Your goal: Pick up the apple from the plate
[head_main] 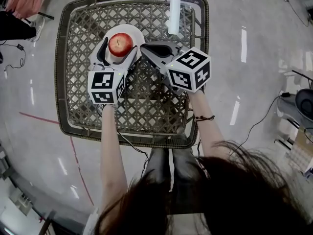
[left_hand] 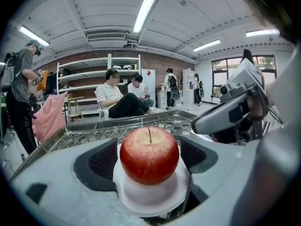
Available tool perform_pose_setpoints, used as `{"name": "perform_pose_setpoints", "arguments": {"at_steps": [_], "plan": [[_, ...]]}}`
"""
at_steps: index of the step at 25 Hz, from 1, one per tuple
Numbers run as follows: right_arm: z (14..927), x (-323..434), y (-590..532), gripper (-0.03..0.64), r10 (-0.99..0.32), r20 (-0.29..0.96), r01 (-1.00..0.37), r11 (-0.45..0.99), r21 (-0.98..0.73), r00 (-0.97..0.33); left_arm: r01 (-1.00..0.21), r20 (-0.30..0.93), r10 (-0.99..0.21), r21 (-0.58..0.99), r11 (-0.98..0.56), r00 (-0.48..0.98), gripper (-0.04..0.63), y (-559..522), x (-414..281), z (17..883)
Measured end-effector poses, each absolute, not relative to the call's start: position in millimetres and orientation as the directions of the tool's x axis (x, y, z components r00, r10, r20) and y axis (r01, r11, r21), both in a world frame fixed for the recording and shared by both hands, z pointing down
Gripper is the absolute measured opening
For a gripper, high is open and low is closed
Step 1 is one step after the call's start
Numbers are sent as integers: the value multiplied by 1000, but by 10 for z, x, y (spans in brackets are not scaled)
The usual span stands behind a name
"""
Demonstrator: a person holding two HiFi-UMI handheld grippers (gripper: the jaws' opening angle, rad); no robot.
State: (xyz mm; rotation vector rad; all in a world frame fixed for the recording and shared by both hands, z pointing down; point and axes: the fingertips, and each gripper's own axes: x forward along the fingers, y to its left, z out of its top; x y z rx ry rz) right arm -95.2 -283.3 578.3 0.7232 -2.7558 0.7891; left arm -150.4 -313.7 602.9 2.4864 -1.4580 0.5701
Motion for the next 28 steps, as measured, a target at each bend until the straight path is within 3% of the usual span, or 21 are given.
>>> {"name": "perform_pose_setpoints", "arguments": {"at_steps": [11, 28], "plan": [[5803, -944, -2856, 9, -416, 296, -509, 732, -453, -860, -857, 477, -765, -48, -513, 432, 408, -3203, -1496, 6128], [5603, -872, -2861, 9, -440, 299, -532, 712, -459, -847, -891, 449, -793, 18, -454, 413, 408, -3080, -1599, 5832]]}}
